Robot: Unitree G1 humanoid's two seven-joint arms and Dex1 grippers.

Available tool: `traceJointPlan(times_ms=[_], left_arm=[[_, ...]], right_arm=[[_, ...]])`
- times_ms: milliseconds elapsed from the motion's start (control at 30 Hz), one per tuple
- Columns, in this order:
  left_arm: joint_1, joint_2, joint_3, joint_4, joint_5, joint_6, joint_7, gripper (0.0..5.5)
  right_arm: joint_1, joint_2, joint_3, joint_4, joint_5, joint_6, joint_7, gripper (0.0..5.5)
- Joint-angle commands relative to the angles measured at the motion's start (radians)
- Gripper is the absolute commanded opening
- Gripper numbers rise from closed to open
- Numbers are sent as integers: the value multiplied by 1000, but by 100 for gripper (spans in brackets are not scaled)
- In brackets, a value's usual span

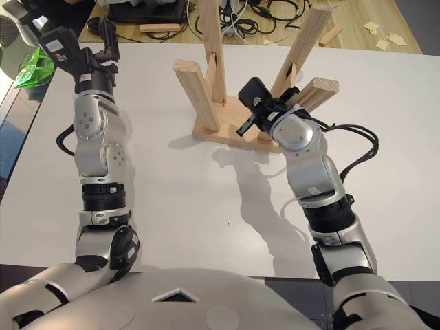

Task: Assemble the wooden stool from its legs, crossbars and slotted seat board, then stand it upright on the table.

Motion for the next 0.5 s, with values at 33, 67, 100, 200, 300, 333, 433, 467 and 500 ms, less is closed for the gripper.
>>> traceJointPlan(times_ms=[33,67,100,200,300,333,433,467,500], left_arm=[[13,-10,-12,-29,13,25,8,375],[14,-9,-13,-33,15,29,6,375],[16,-6,-19,-38,20,29,1,375],[20,-10,-33,-55,31,32,-3,375],[15,-14,-48,-59,38,45,-6,375],[14,-10,-55,-63,45,56,-7,375],[16,11,-77,-85,86,108,-2,375],[17,15,-81,-92,99,124,1,375],[23,17,-85,-103,112,139,5,375]], right_arm=[[24,-44,-42,-20,12,-26,26,3],[17,-33,-48,-26,21,-47,25,3],[8,-11,-50,-33,32,-90,21,3],[-30,86,-52,-32,61,-257,-34,3],[-116,206,-91,-1,56,-404,-170,3],[-152,235,-117,3,55,-442,-218,3],[-262,233,-195,-6,9,-560,-318,3],[-294,210,-221,-10,-20,-582,-341,3],[-319,174,-252,-16,-51,-590,-356,3]])
